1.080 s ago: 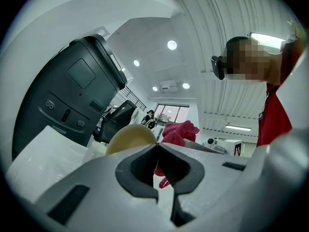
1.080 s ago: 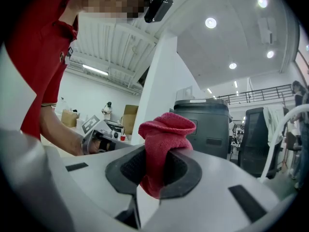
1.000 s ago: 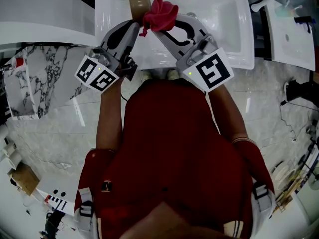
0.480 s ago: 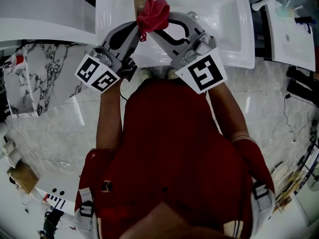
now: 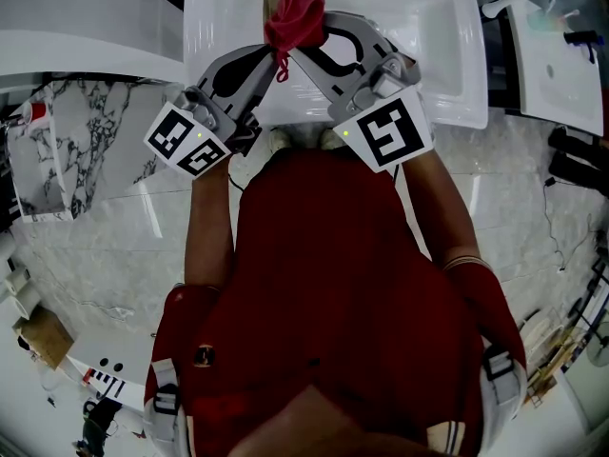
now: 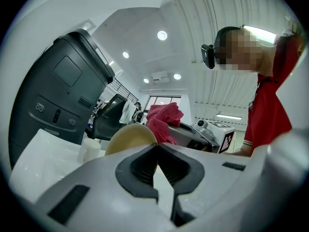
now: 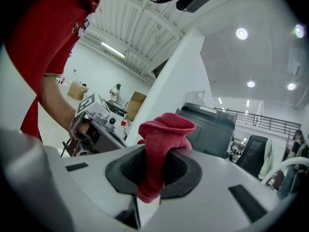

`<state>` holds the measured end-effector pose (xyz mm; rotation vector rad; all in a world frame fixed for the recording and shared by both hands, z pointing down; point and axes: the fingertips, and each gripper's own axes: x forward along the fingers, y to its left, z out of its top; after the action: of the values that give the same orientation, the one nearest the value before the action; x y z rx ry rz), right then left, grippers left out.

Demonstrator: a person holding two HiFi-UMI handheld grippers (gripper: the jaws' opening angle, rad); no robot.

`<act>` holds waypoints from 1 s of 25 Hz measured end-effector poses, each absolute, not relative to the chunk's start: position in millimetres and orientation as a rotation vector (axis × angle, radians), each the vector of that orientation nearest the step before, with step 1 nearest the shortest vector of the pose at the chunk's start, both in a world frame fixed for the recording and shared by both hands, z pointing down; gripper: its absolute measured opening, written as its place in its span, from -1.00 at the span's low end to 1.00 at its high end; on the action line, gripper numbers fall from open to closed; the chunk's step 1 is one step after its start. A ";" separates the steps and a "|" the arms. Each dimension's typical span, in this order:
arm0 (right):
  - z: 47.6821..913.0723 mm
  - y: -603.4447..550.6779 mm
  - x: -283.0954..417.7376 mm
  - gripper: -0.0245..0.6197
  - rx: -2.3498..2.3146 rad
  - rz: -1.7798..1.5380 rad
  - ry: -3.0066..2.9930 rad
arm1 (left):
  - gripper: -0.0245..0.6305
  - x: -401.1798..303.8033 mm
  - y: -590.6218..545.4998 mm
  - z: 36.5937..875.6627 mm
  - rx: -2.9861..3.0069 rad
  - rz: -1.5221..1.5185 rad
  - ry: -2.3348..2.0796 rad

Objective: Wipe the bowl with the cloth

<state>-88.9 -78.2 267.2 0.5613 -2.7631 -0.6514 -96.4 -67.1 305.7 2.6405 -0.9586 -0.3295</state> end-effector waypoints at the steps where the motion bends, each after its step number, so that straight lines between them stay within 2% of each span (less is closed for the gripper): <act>1: 266.5 -79.1 -88.5 -0.77 0.560 -0.651 -2.763 | -0.89 -96.0 -66.1 305.6 2.644 -0.329 -0.951; 25: 262.1 -96.6 -83.8 -0.77 0.338 -0.564 -2.800 | -0.89 -91.6 -46.2 307.9 2.724 -0.266 -0.725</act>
<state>-83.8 -96.6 262.1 0.3381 -2.8001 -0.5637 -91.6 -46.2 307.9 2.7240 -0.7247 -0.2665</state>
